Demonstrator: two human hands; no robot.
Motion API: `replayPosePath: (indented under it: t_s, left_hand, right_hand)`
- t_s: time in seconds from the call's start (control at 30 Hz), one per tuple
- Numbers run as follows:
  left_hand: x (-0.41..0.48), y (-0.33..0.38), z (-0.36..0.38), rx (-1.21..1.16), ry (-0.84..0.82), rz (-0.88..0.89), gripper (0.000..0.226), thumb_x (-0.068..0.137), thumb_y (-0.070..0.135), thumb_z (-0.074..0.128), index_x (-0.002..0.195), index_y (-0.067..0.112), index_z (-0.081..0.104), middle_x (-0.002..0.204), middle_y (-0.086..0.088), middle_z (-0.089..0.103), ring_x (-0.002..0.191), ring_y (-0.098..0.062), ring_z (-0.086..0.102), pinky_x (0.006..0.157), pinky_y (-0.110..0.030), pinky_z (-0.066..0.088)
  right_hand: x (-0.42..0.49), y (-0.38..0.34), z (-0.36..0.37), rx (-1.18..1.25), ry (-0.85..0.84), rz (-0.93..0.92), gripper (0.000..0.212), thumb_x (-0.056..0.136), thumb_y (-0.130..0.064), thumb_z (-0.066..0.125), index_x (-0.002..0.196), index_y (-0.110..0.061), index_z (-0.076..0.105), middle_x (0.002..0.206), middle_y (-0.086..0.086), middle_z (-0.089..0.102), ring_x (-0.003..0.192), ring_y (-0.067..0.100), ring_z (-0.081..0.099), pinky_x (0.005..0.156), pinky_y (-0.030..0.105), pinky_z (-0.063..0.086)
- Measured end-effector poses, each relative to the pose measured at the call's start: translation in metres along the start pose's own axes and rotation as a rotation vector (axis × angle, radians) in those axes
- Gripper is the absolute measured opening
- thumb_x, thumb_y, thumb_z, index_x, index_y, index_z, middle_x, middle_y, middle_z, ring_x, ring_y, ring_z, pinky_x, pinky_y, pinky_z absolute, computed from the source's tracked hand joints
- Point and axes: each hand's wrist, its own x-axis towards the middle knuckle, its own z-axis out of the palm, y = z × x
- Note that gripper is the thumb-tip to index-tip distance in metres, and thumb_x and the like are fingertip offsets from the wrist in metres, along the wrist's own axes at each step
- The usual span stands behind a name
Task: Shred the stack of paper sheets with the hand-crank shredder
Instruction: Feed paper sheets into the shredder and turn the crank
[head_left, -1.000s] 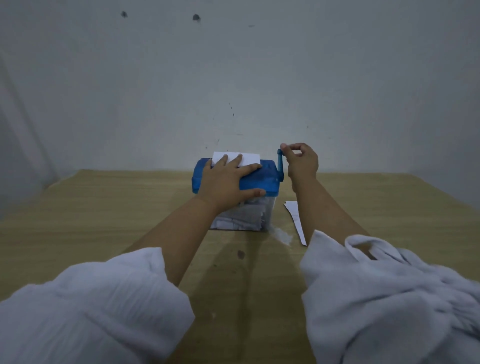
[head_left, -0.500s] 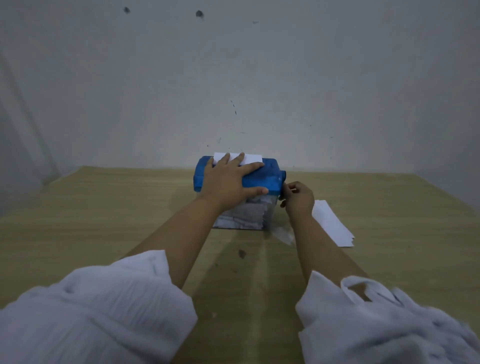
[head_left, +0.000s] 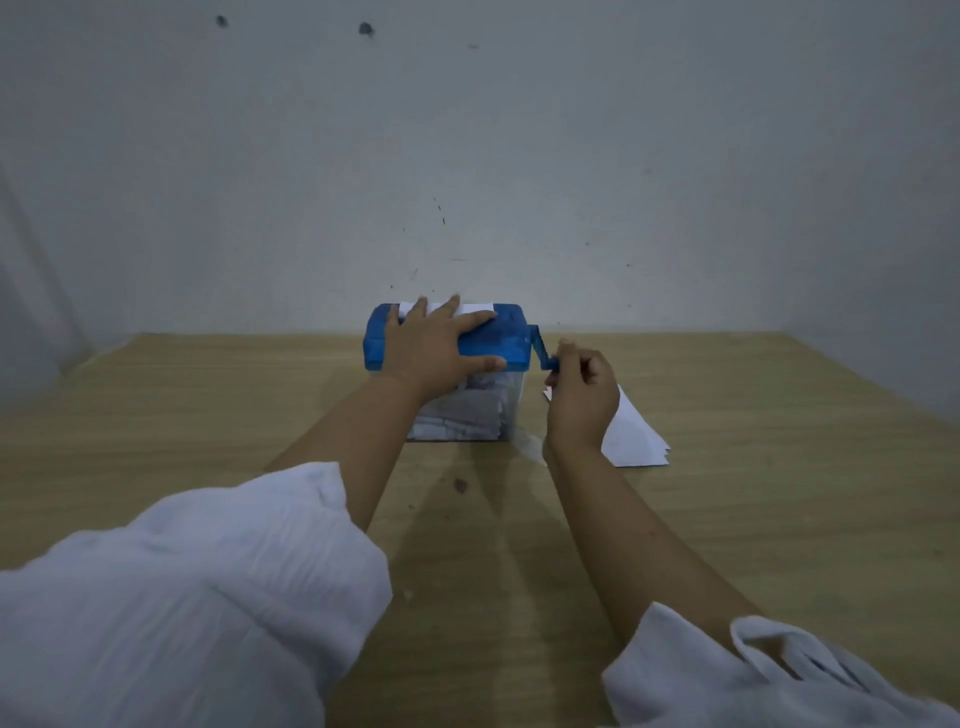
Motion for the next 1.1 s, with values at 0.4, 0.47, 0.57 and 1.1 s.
replayPosePath:
  t_s: [0.4,0.47,0.57,1.1]
  left_hand:
    - [0.003,-0.002,0.002,-0.002,0.034,0.048,0.067,0.082,0.070,0.045,0.142,0.046,0.029,0.157,0.007,0.019,0.144,-0.029,0.014,0.115,-0.050,0.006]
    - [0.002,-0.001,0.002,0.010,0.032,0.052,0.067,0.082,0.070,0.044,0.143,0.046,0.028,0.157,0.007,0.019,0.144,-0.029,0.014,0.115,-0.049,0.006]
    - [0.001,-0.002,0.002,0.017,0.043,0.054,0.067,0.082,0.071,0.043,0.142,0.047,0.027,0.157,0.006,0.019,0.144,-0.029,0.013,0.115,-0.048,0.007]
    - [-0.002,-0.003,0.002,-0.010,0.042,0.031,0.067,0.081,0.071,0.044,0.142,0.048,0.028,0.156,0.008,0.020,0.144,-0.026,0.014,0.114,-0.045,0.009]
  right_hand:
    - [0.057,-0.041,0.031,0.015,-0.167,-0.072,0.018,0.088,-0.024,0.065,0.080,-0.010,0.061,0.061,0.001,0.056,0.048,0.006,0.047,0.051,0.020,0.041]
    - [0.075,-0.038,0.037,-0.093,-0.210,-0.111,0.017,0.087,-0.025,0.066,0.083,-0.009,0.063,0.063,0.002,0.058,0.049,0.007,0.048,0.052,0.022,0.041]
    - [0.093,-0.029,0.045,-0.208,-0.248,-0.108,0.022,0.086,-0.026,0.067,0.088,-0.004,0.064,0.063,0.003,0.057,0.050,0.009,0.049,0.051,0.022,0.041]
    - [0.065,0.036,0.011,-0.486,-0.349,0.194,0.025,0.092,-0.019,0.058,0.071,-0.007,0.052,0.060,0.009,0.055,0.052,0.017,0.047,0.052,0.027,0.039]
